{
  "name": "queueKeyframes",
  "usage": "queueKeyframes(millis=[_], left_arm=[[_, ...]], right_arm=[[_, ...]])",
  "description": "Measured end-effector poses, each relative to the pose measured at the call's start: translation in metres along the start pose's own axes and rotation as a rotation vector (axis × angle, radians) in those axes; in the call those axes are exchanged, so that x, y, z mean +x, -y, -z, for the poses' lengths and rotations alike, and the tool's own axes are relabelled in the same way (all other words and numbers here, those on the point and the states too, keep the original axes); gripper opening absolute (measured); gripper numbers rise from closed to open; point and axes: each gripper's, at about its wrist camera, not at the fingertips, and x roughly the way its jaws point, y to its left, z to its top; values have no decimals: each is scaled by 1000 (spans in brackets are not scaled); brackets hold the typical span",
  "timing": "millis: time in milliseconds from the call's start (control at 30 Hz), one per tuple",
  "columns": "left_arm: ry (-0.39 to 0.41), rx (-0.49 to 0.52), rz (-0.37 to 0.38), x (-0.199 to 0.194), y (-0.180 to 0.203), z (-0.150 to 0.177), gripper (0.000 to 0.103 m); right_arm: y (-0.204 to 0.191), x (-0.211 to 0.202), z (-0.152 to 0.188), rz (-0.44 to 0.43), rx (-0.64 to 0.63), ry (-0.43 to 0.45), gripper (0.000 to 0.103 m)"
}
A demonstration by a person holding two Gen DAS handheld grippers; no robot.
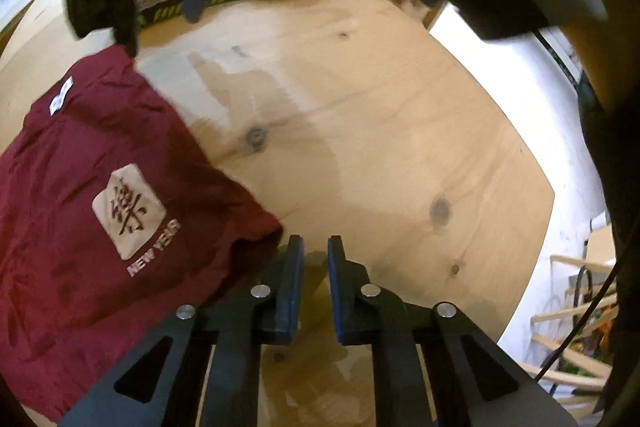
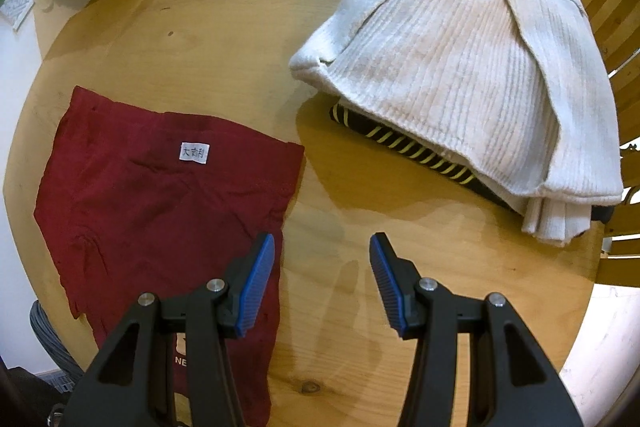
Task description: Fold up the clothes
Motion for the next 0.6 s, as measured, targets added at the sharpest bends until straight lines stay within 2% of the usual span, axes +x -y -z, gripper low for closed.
queueKeyframes(millis=[33,100,200,267,300,333,367,433,600], left_arm=[[6,-2,-7,-3,0,1,10],[26,3,-26,-10,3,5,17],[64,32,-75,-24,9,12,30],[85,49,-123,-31,13,13,45],[98,60,-153,-35,15,15,46],[106,77,-174,-37,17,15,50],[109,97,-188,-38,19,15,60],[107,121,-236,-38,15,12,61],[62,132,-284,-11,12,-2,61]], right_arm=[[-3,0,0,-4,-1,3,49],[-8,1,-1,-10,-2,8,49],[-17,2,-3,-5,-6,11,49],[-23,3,-6,-2,-10,13,49],[-27,4,-7,-3,-10,13,49],[-18,1,-7,-6,-14,13,49],[14,-10,-2,-12,-24,13,49],[66,-30,6,-22,-42,11,49],[58,-49,0,-21,-43,4,49]])
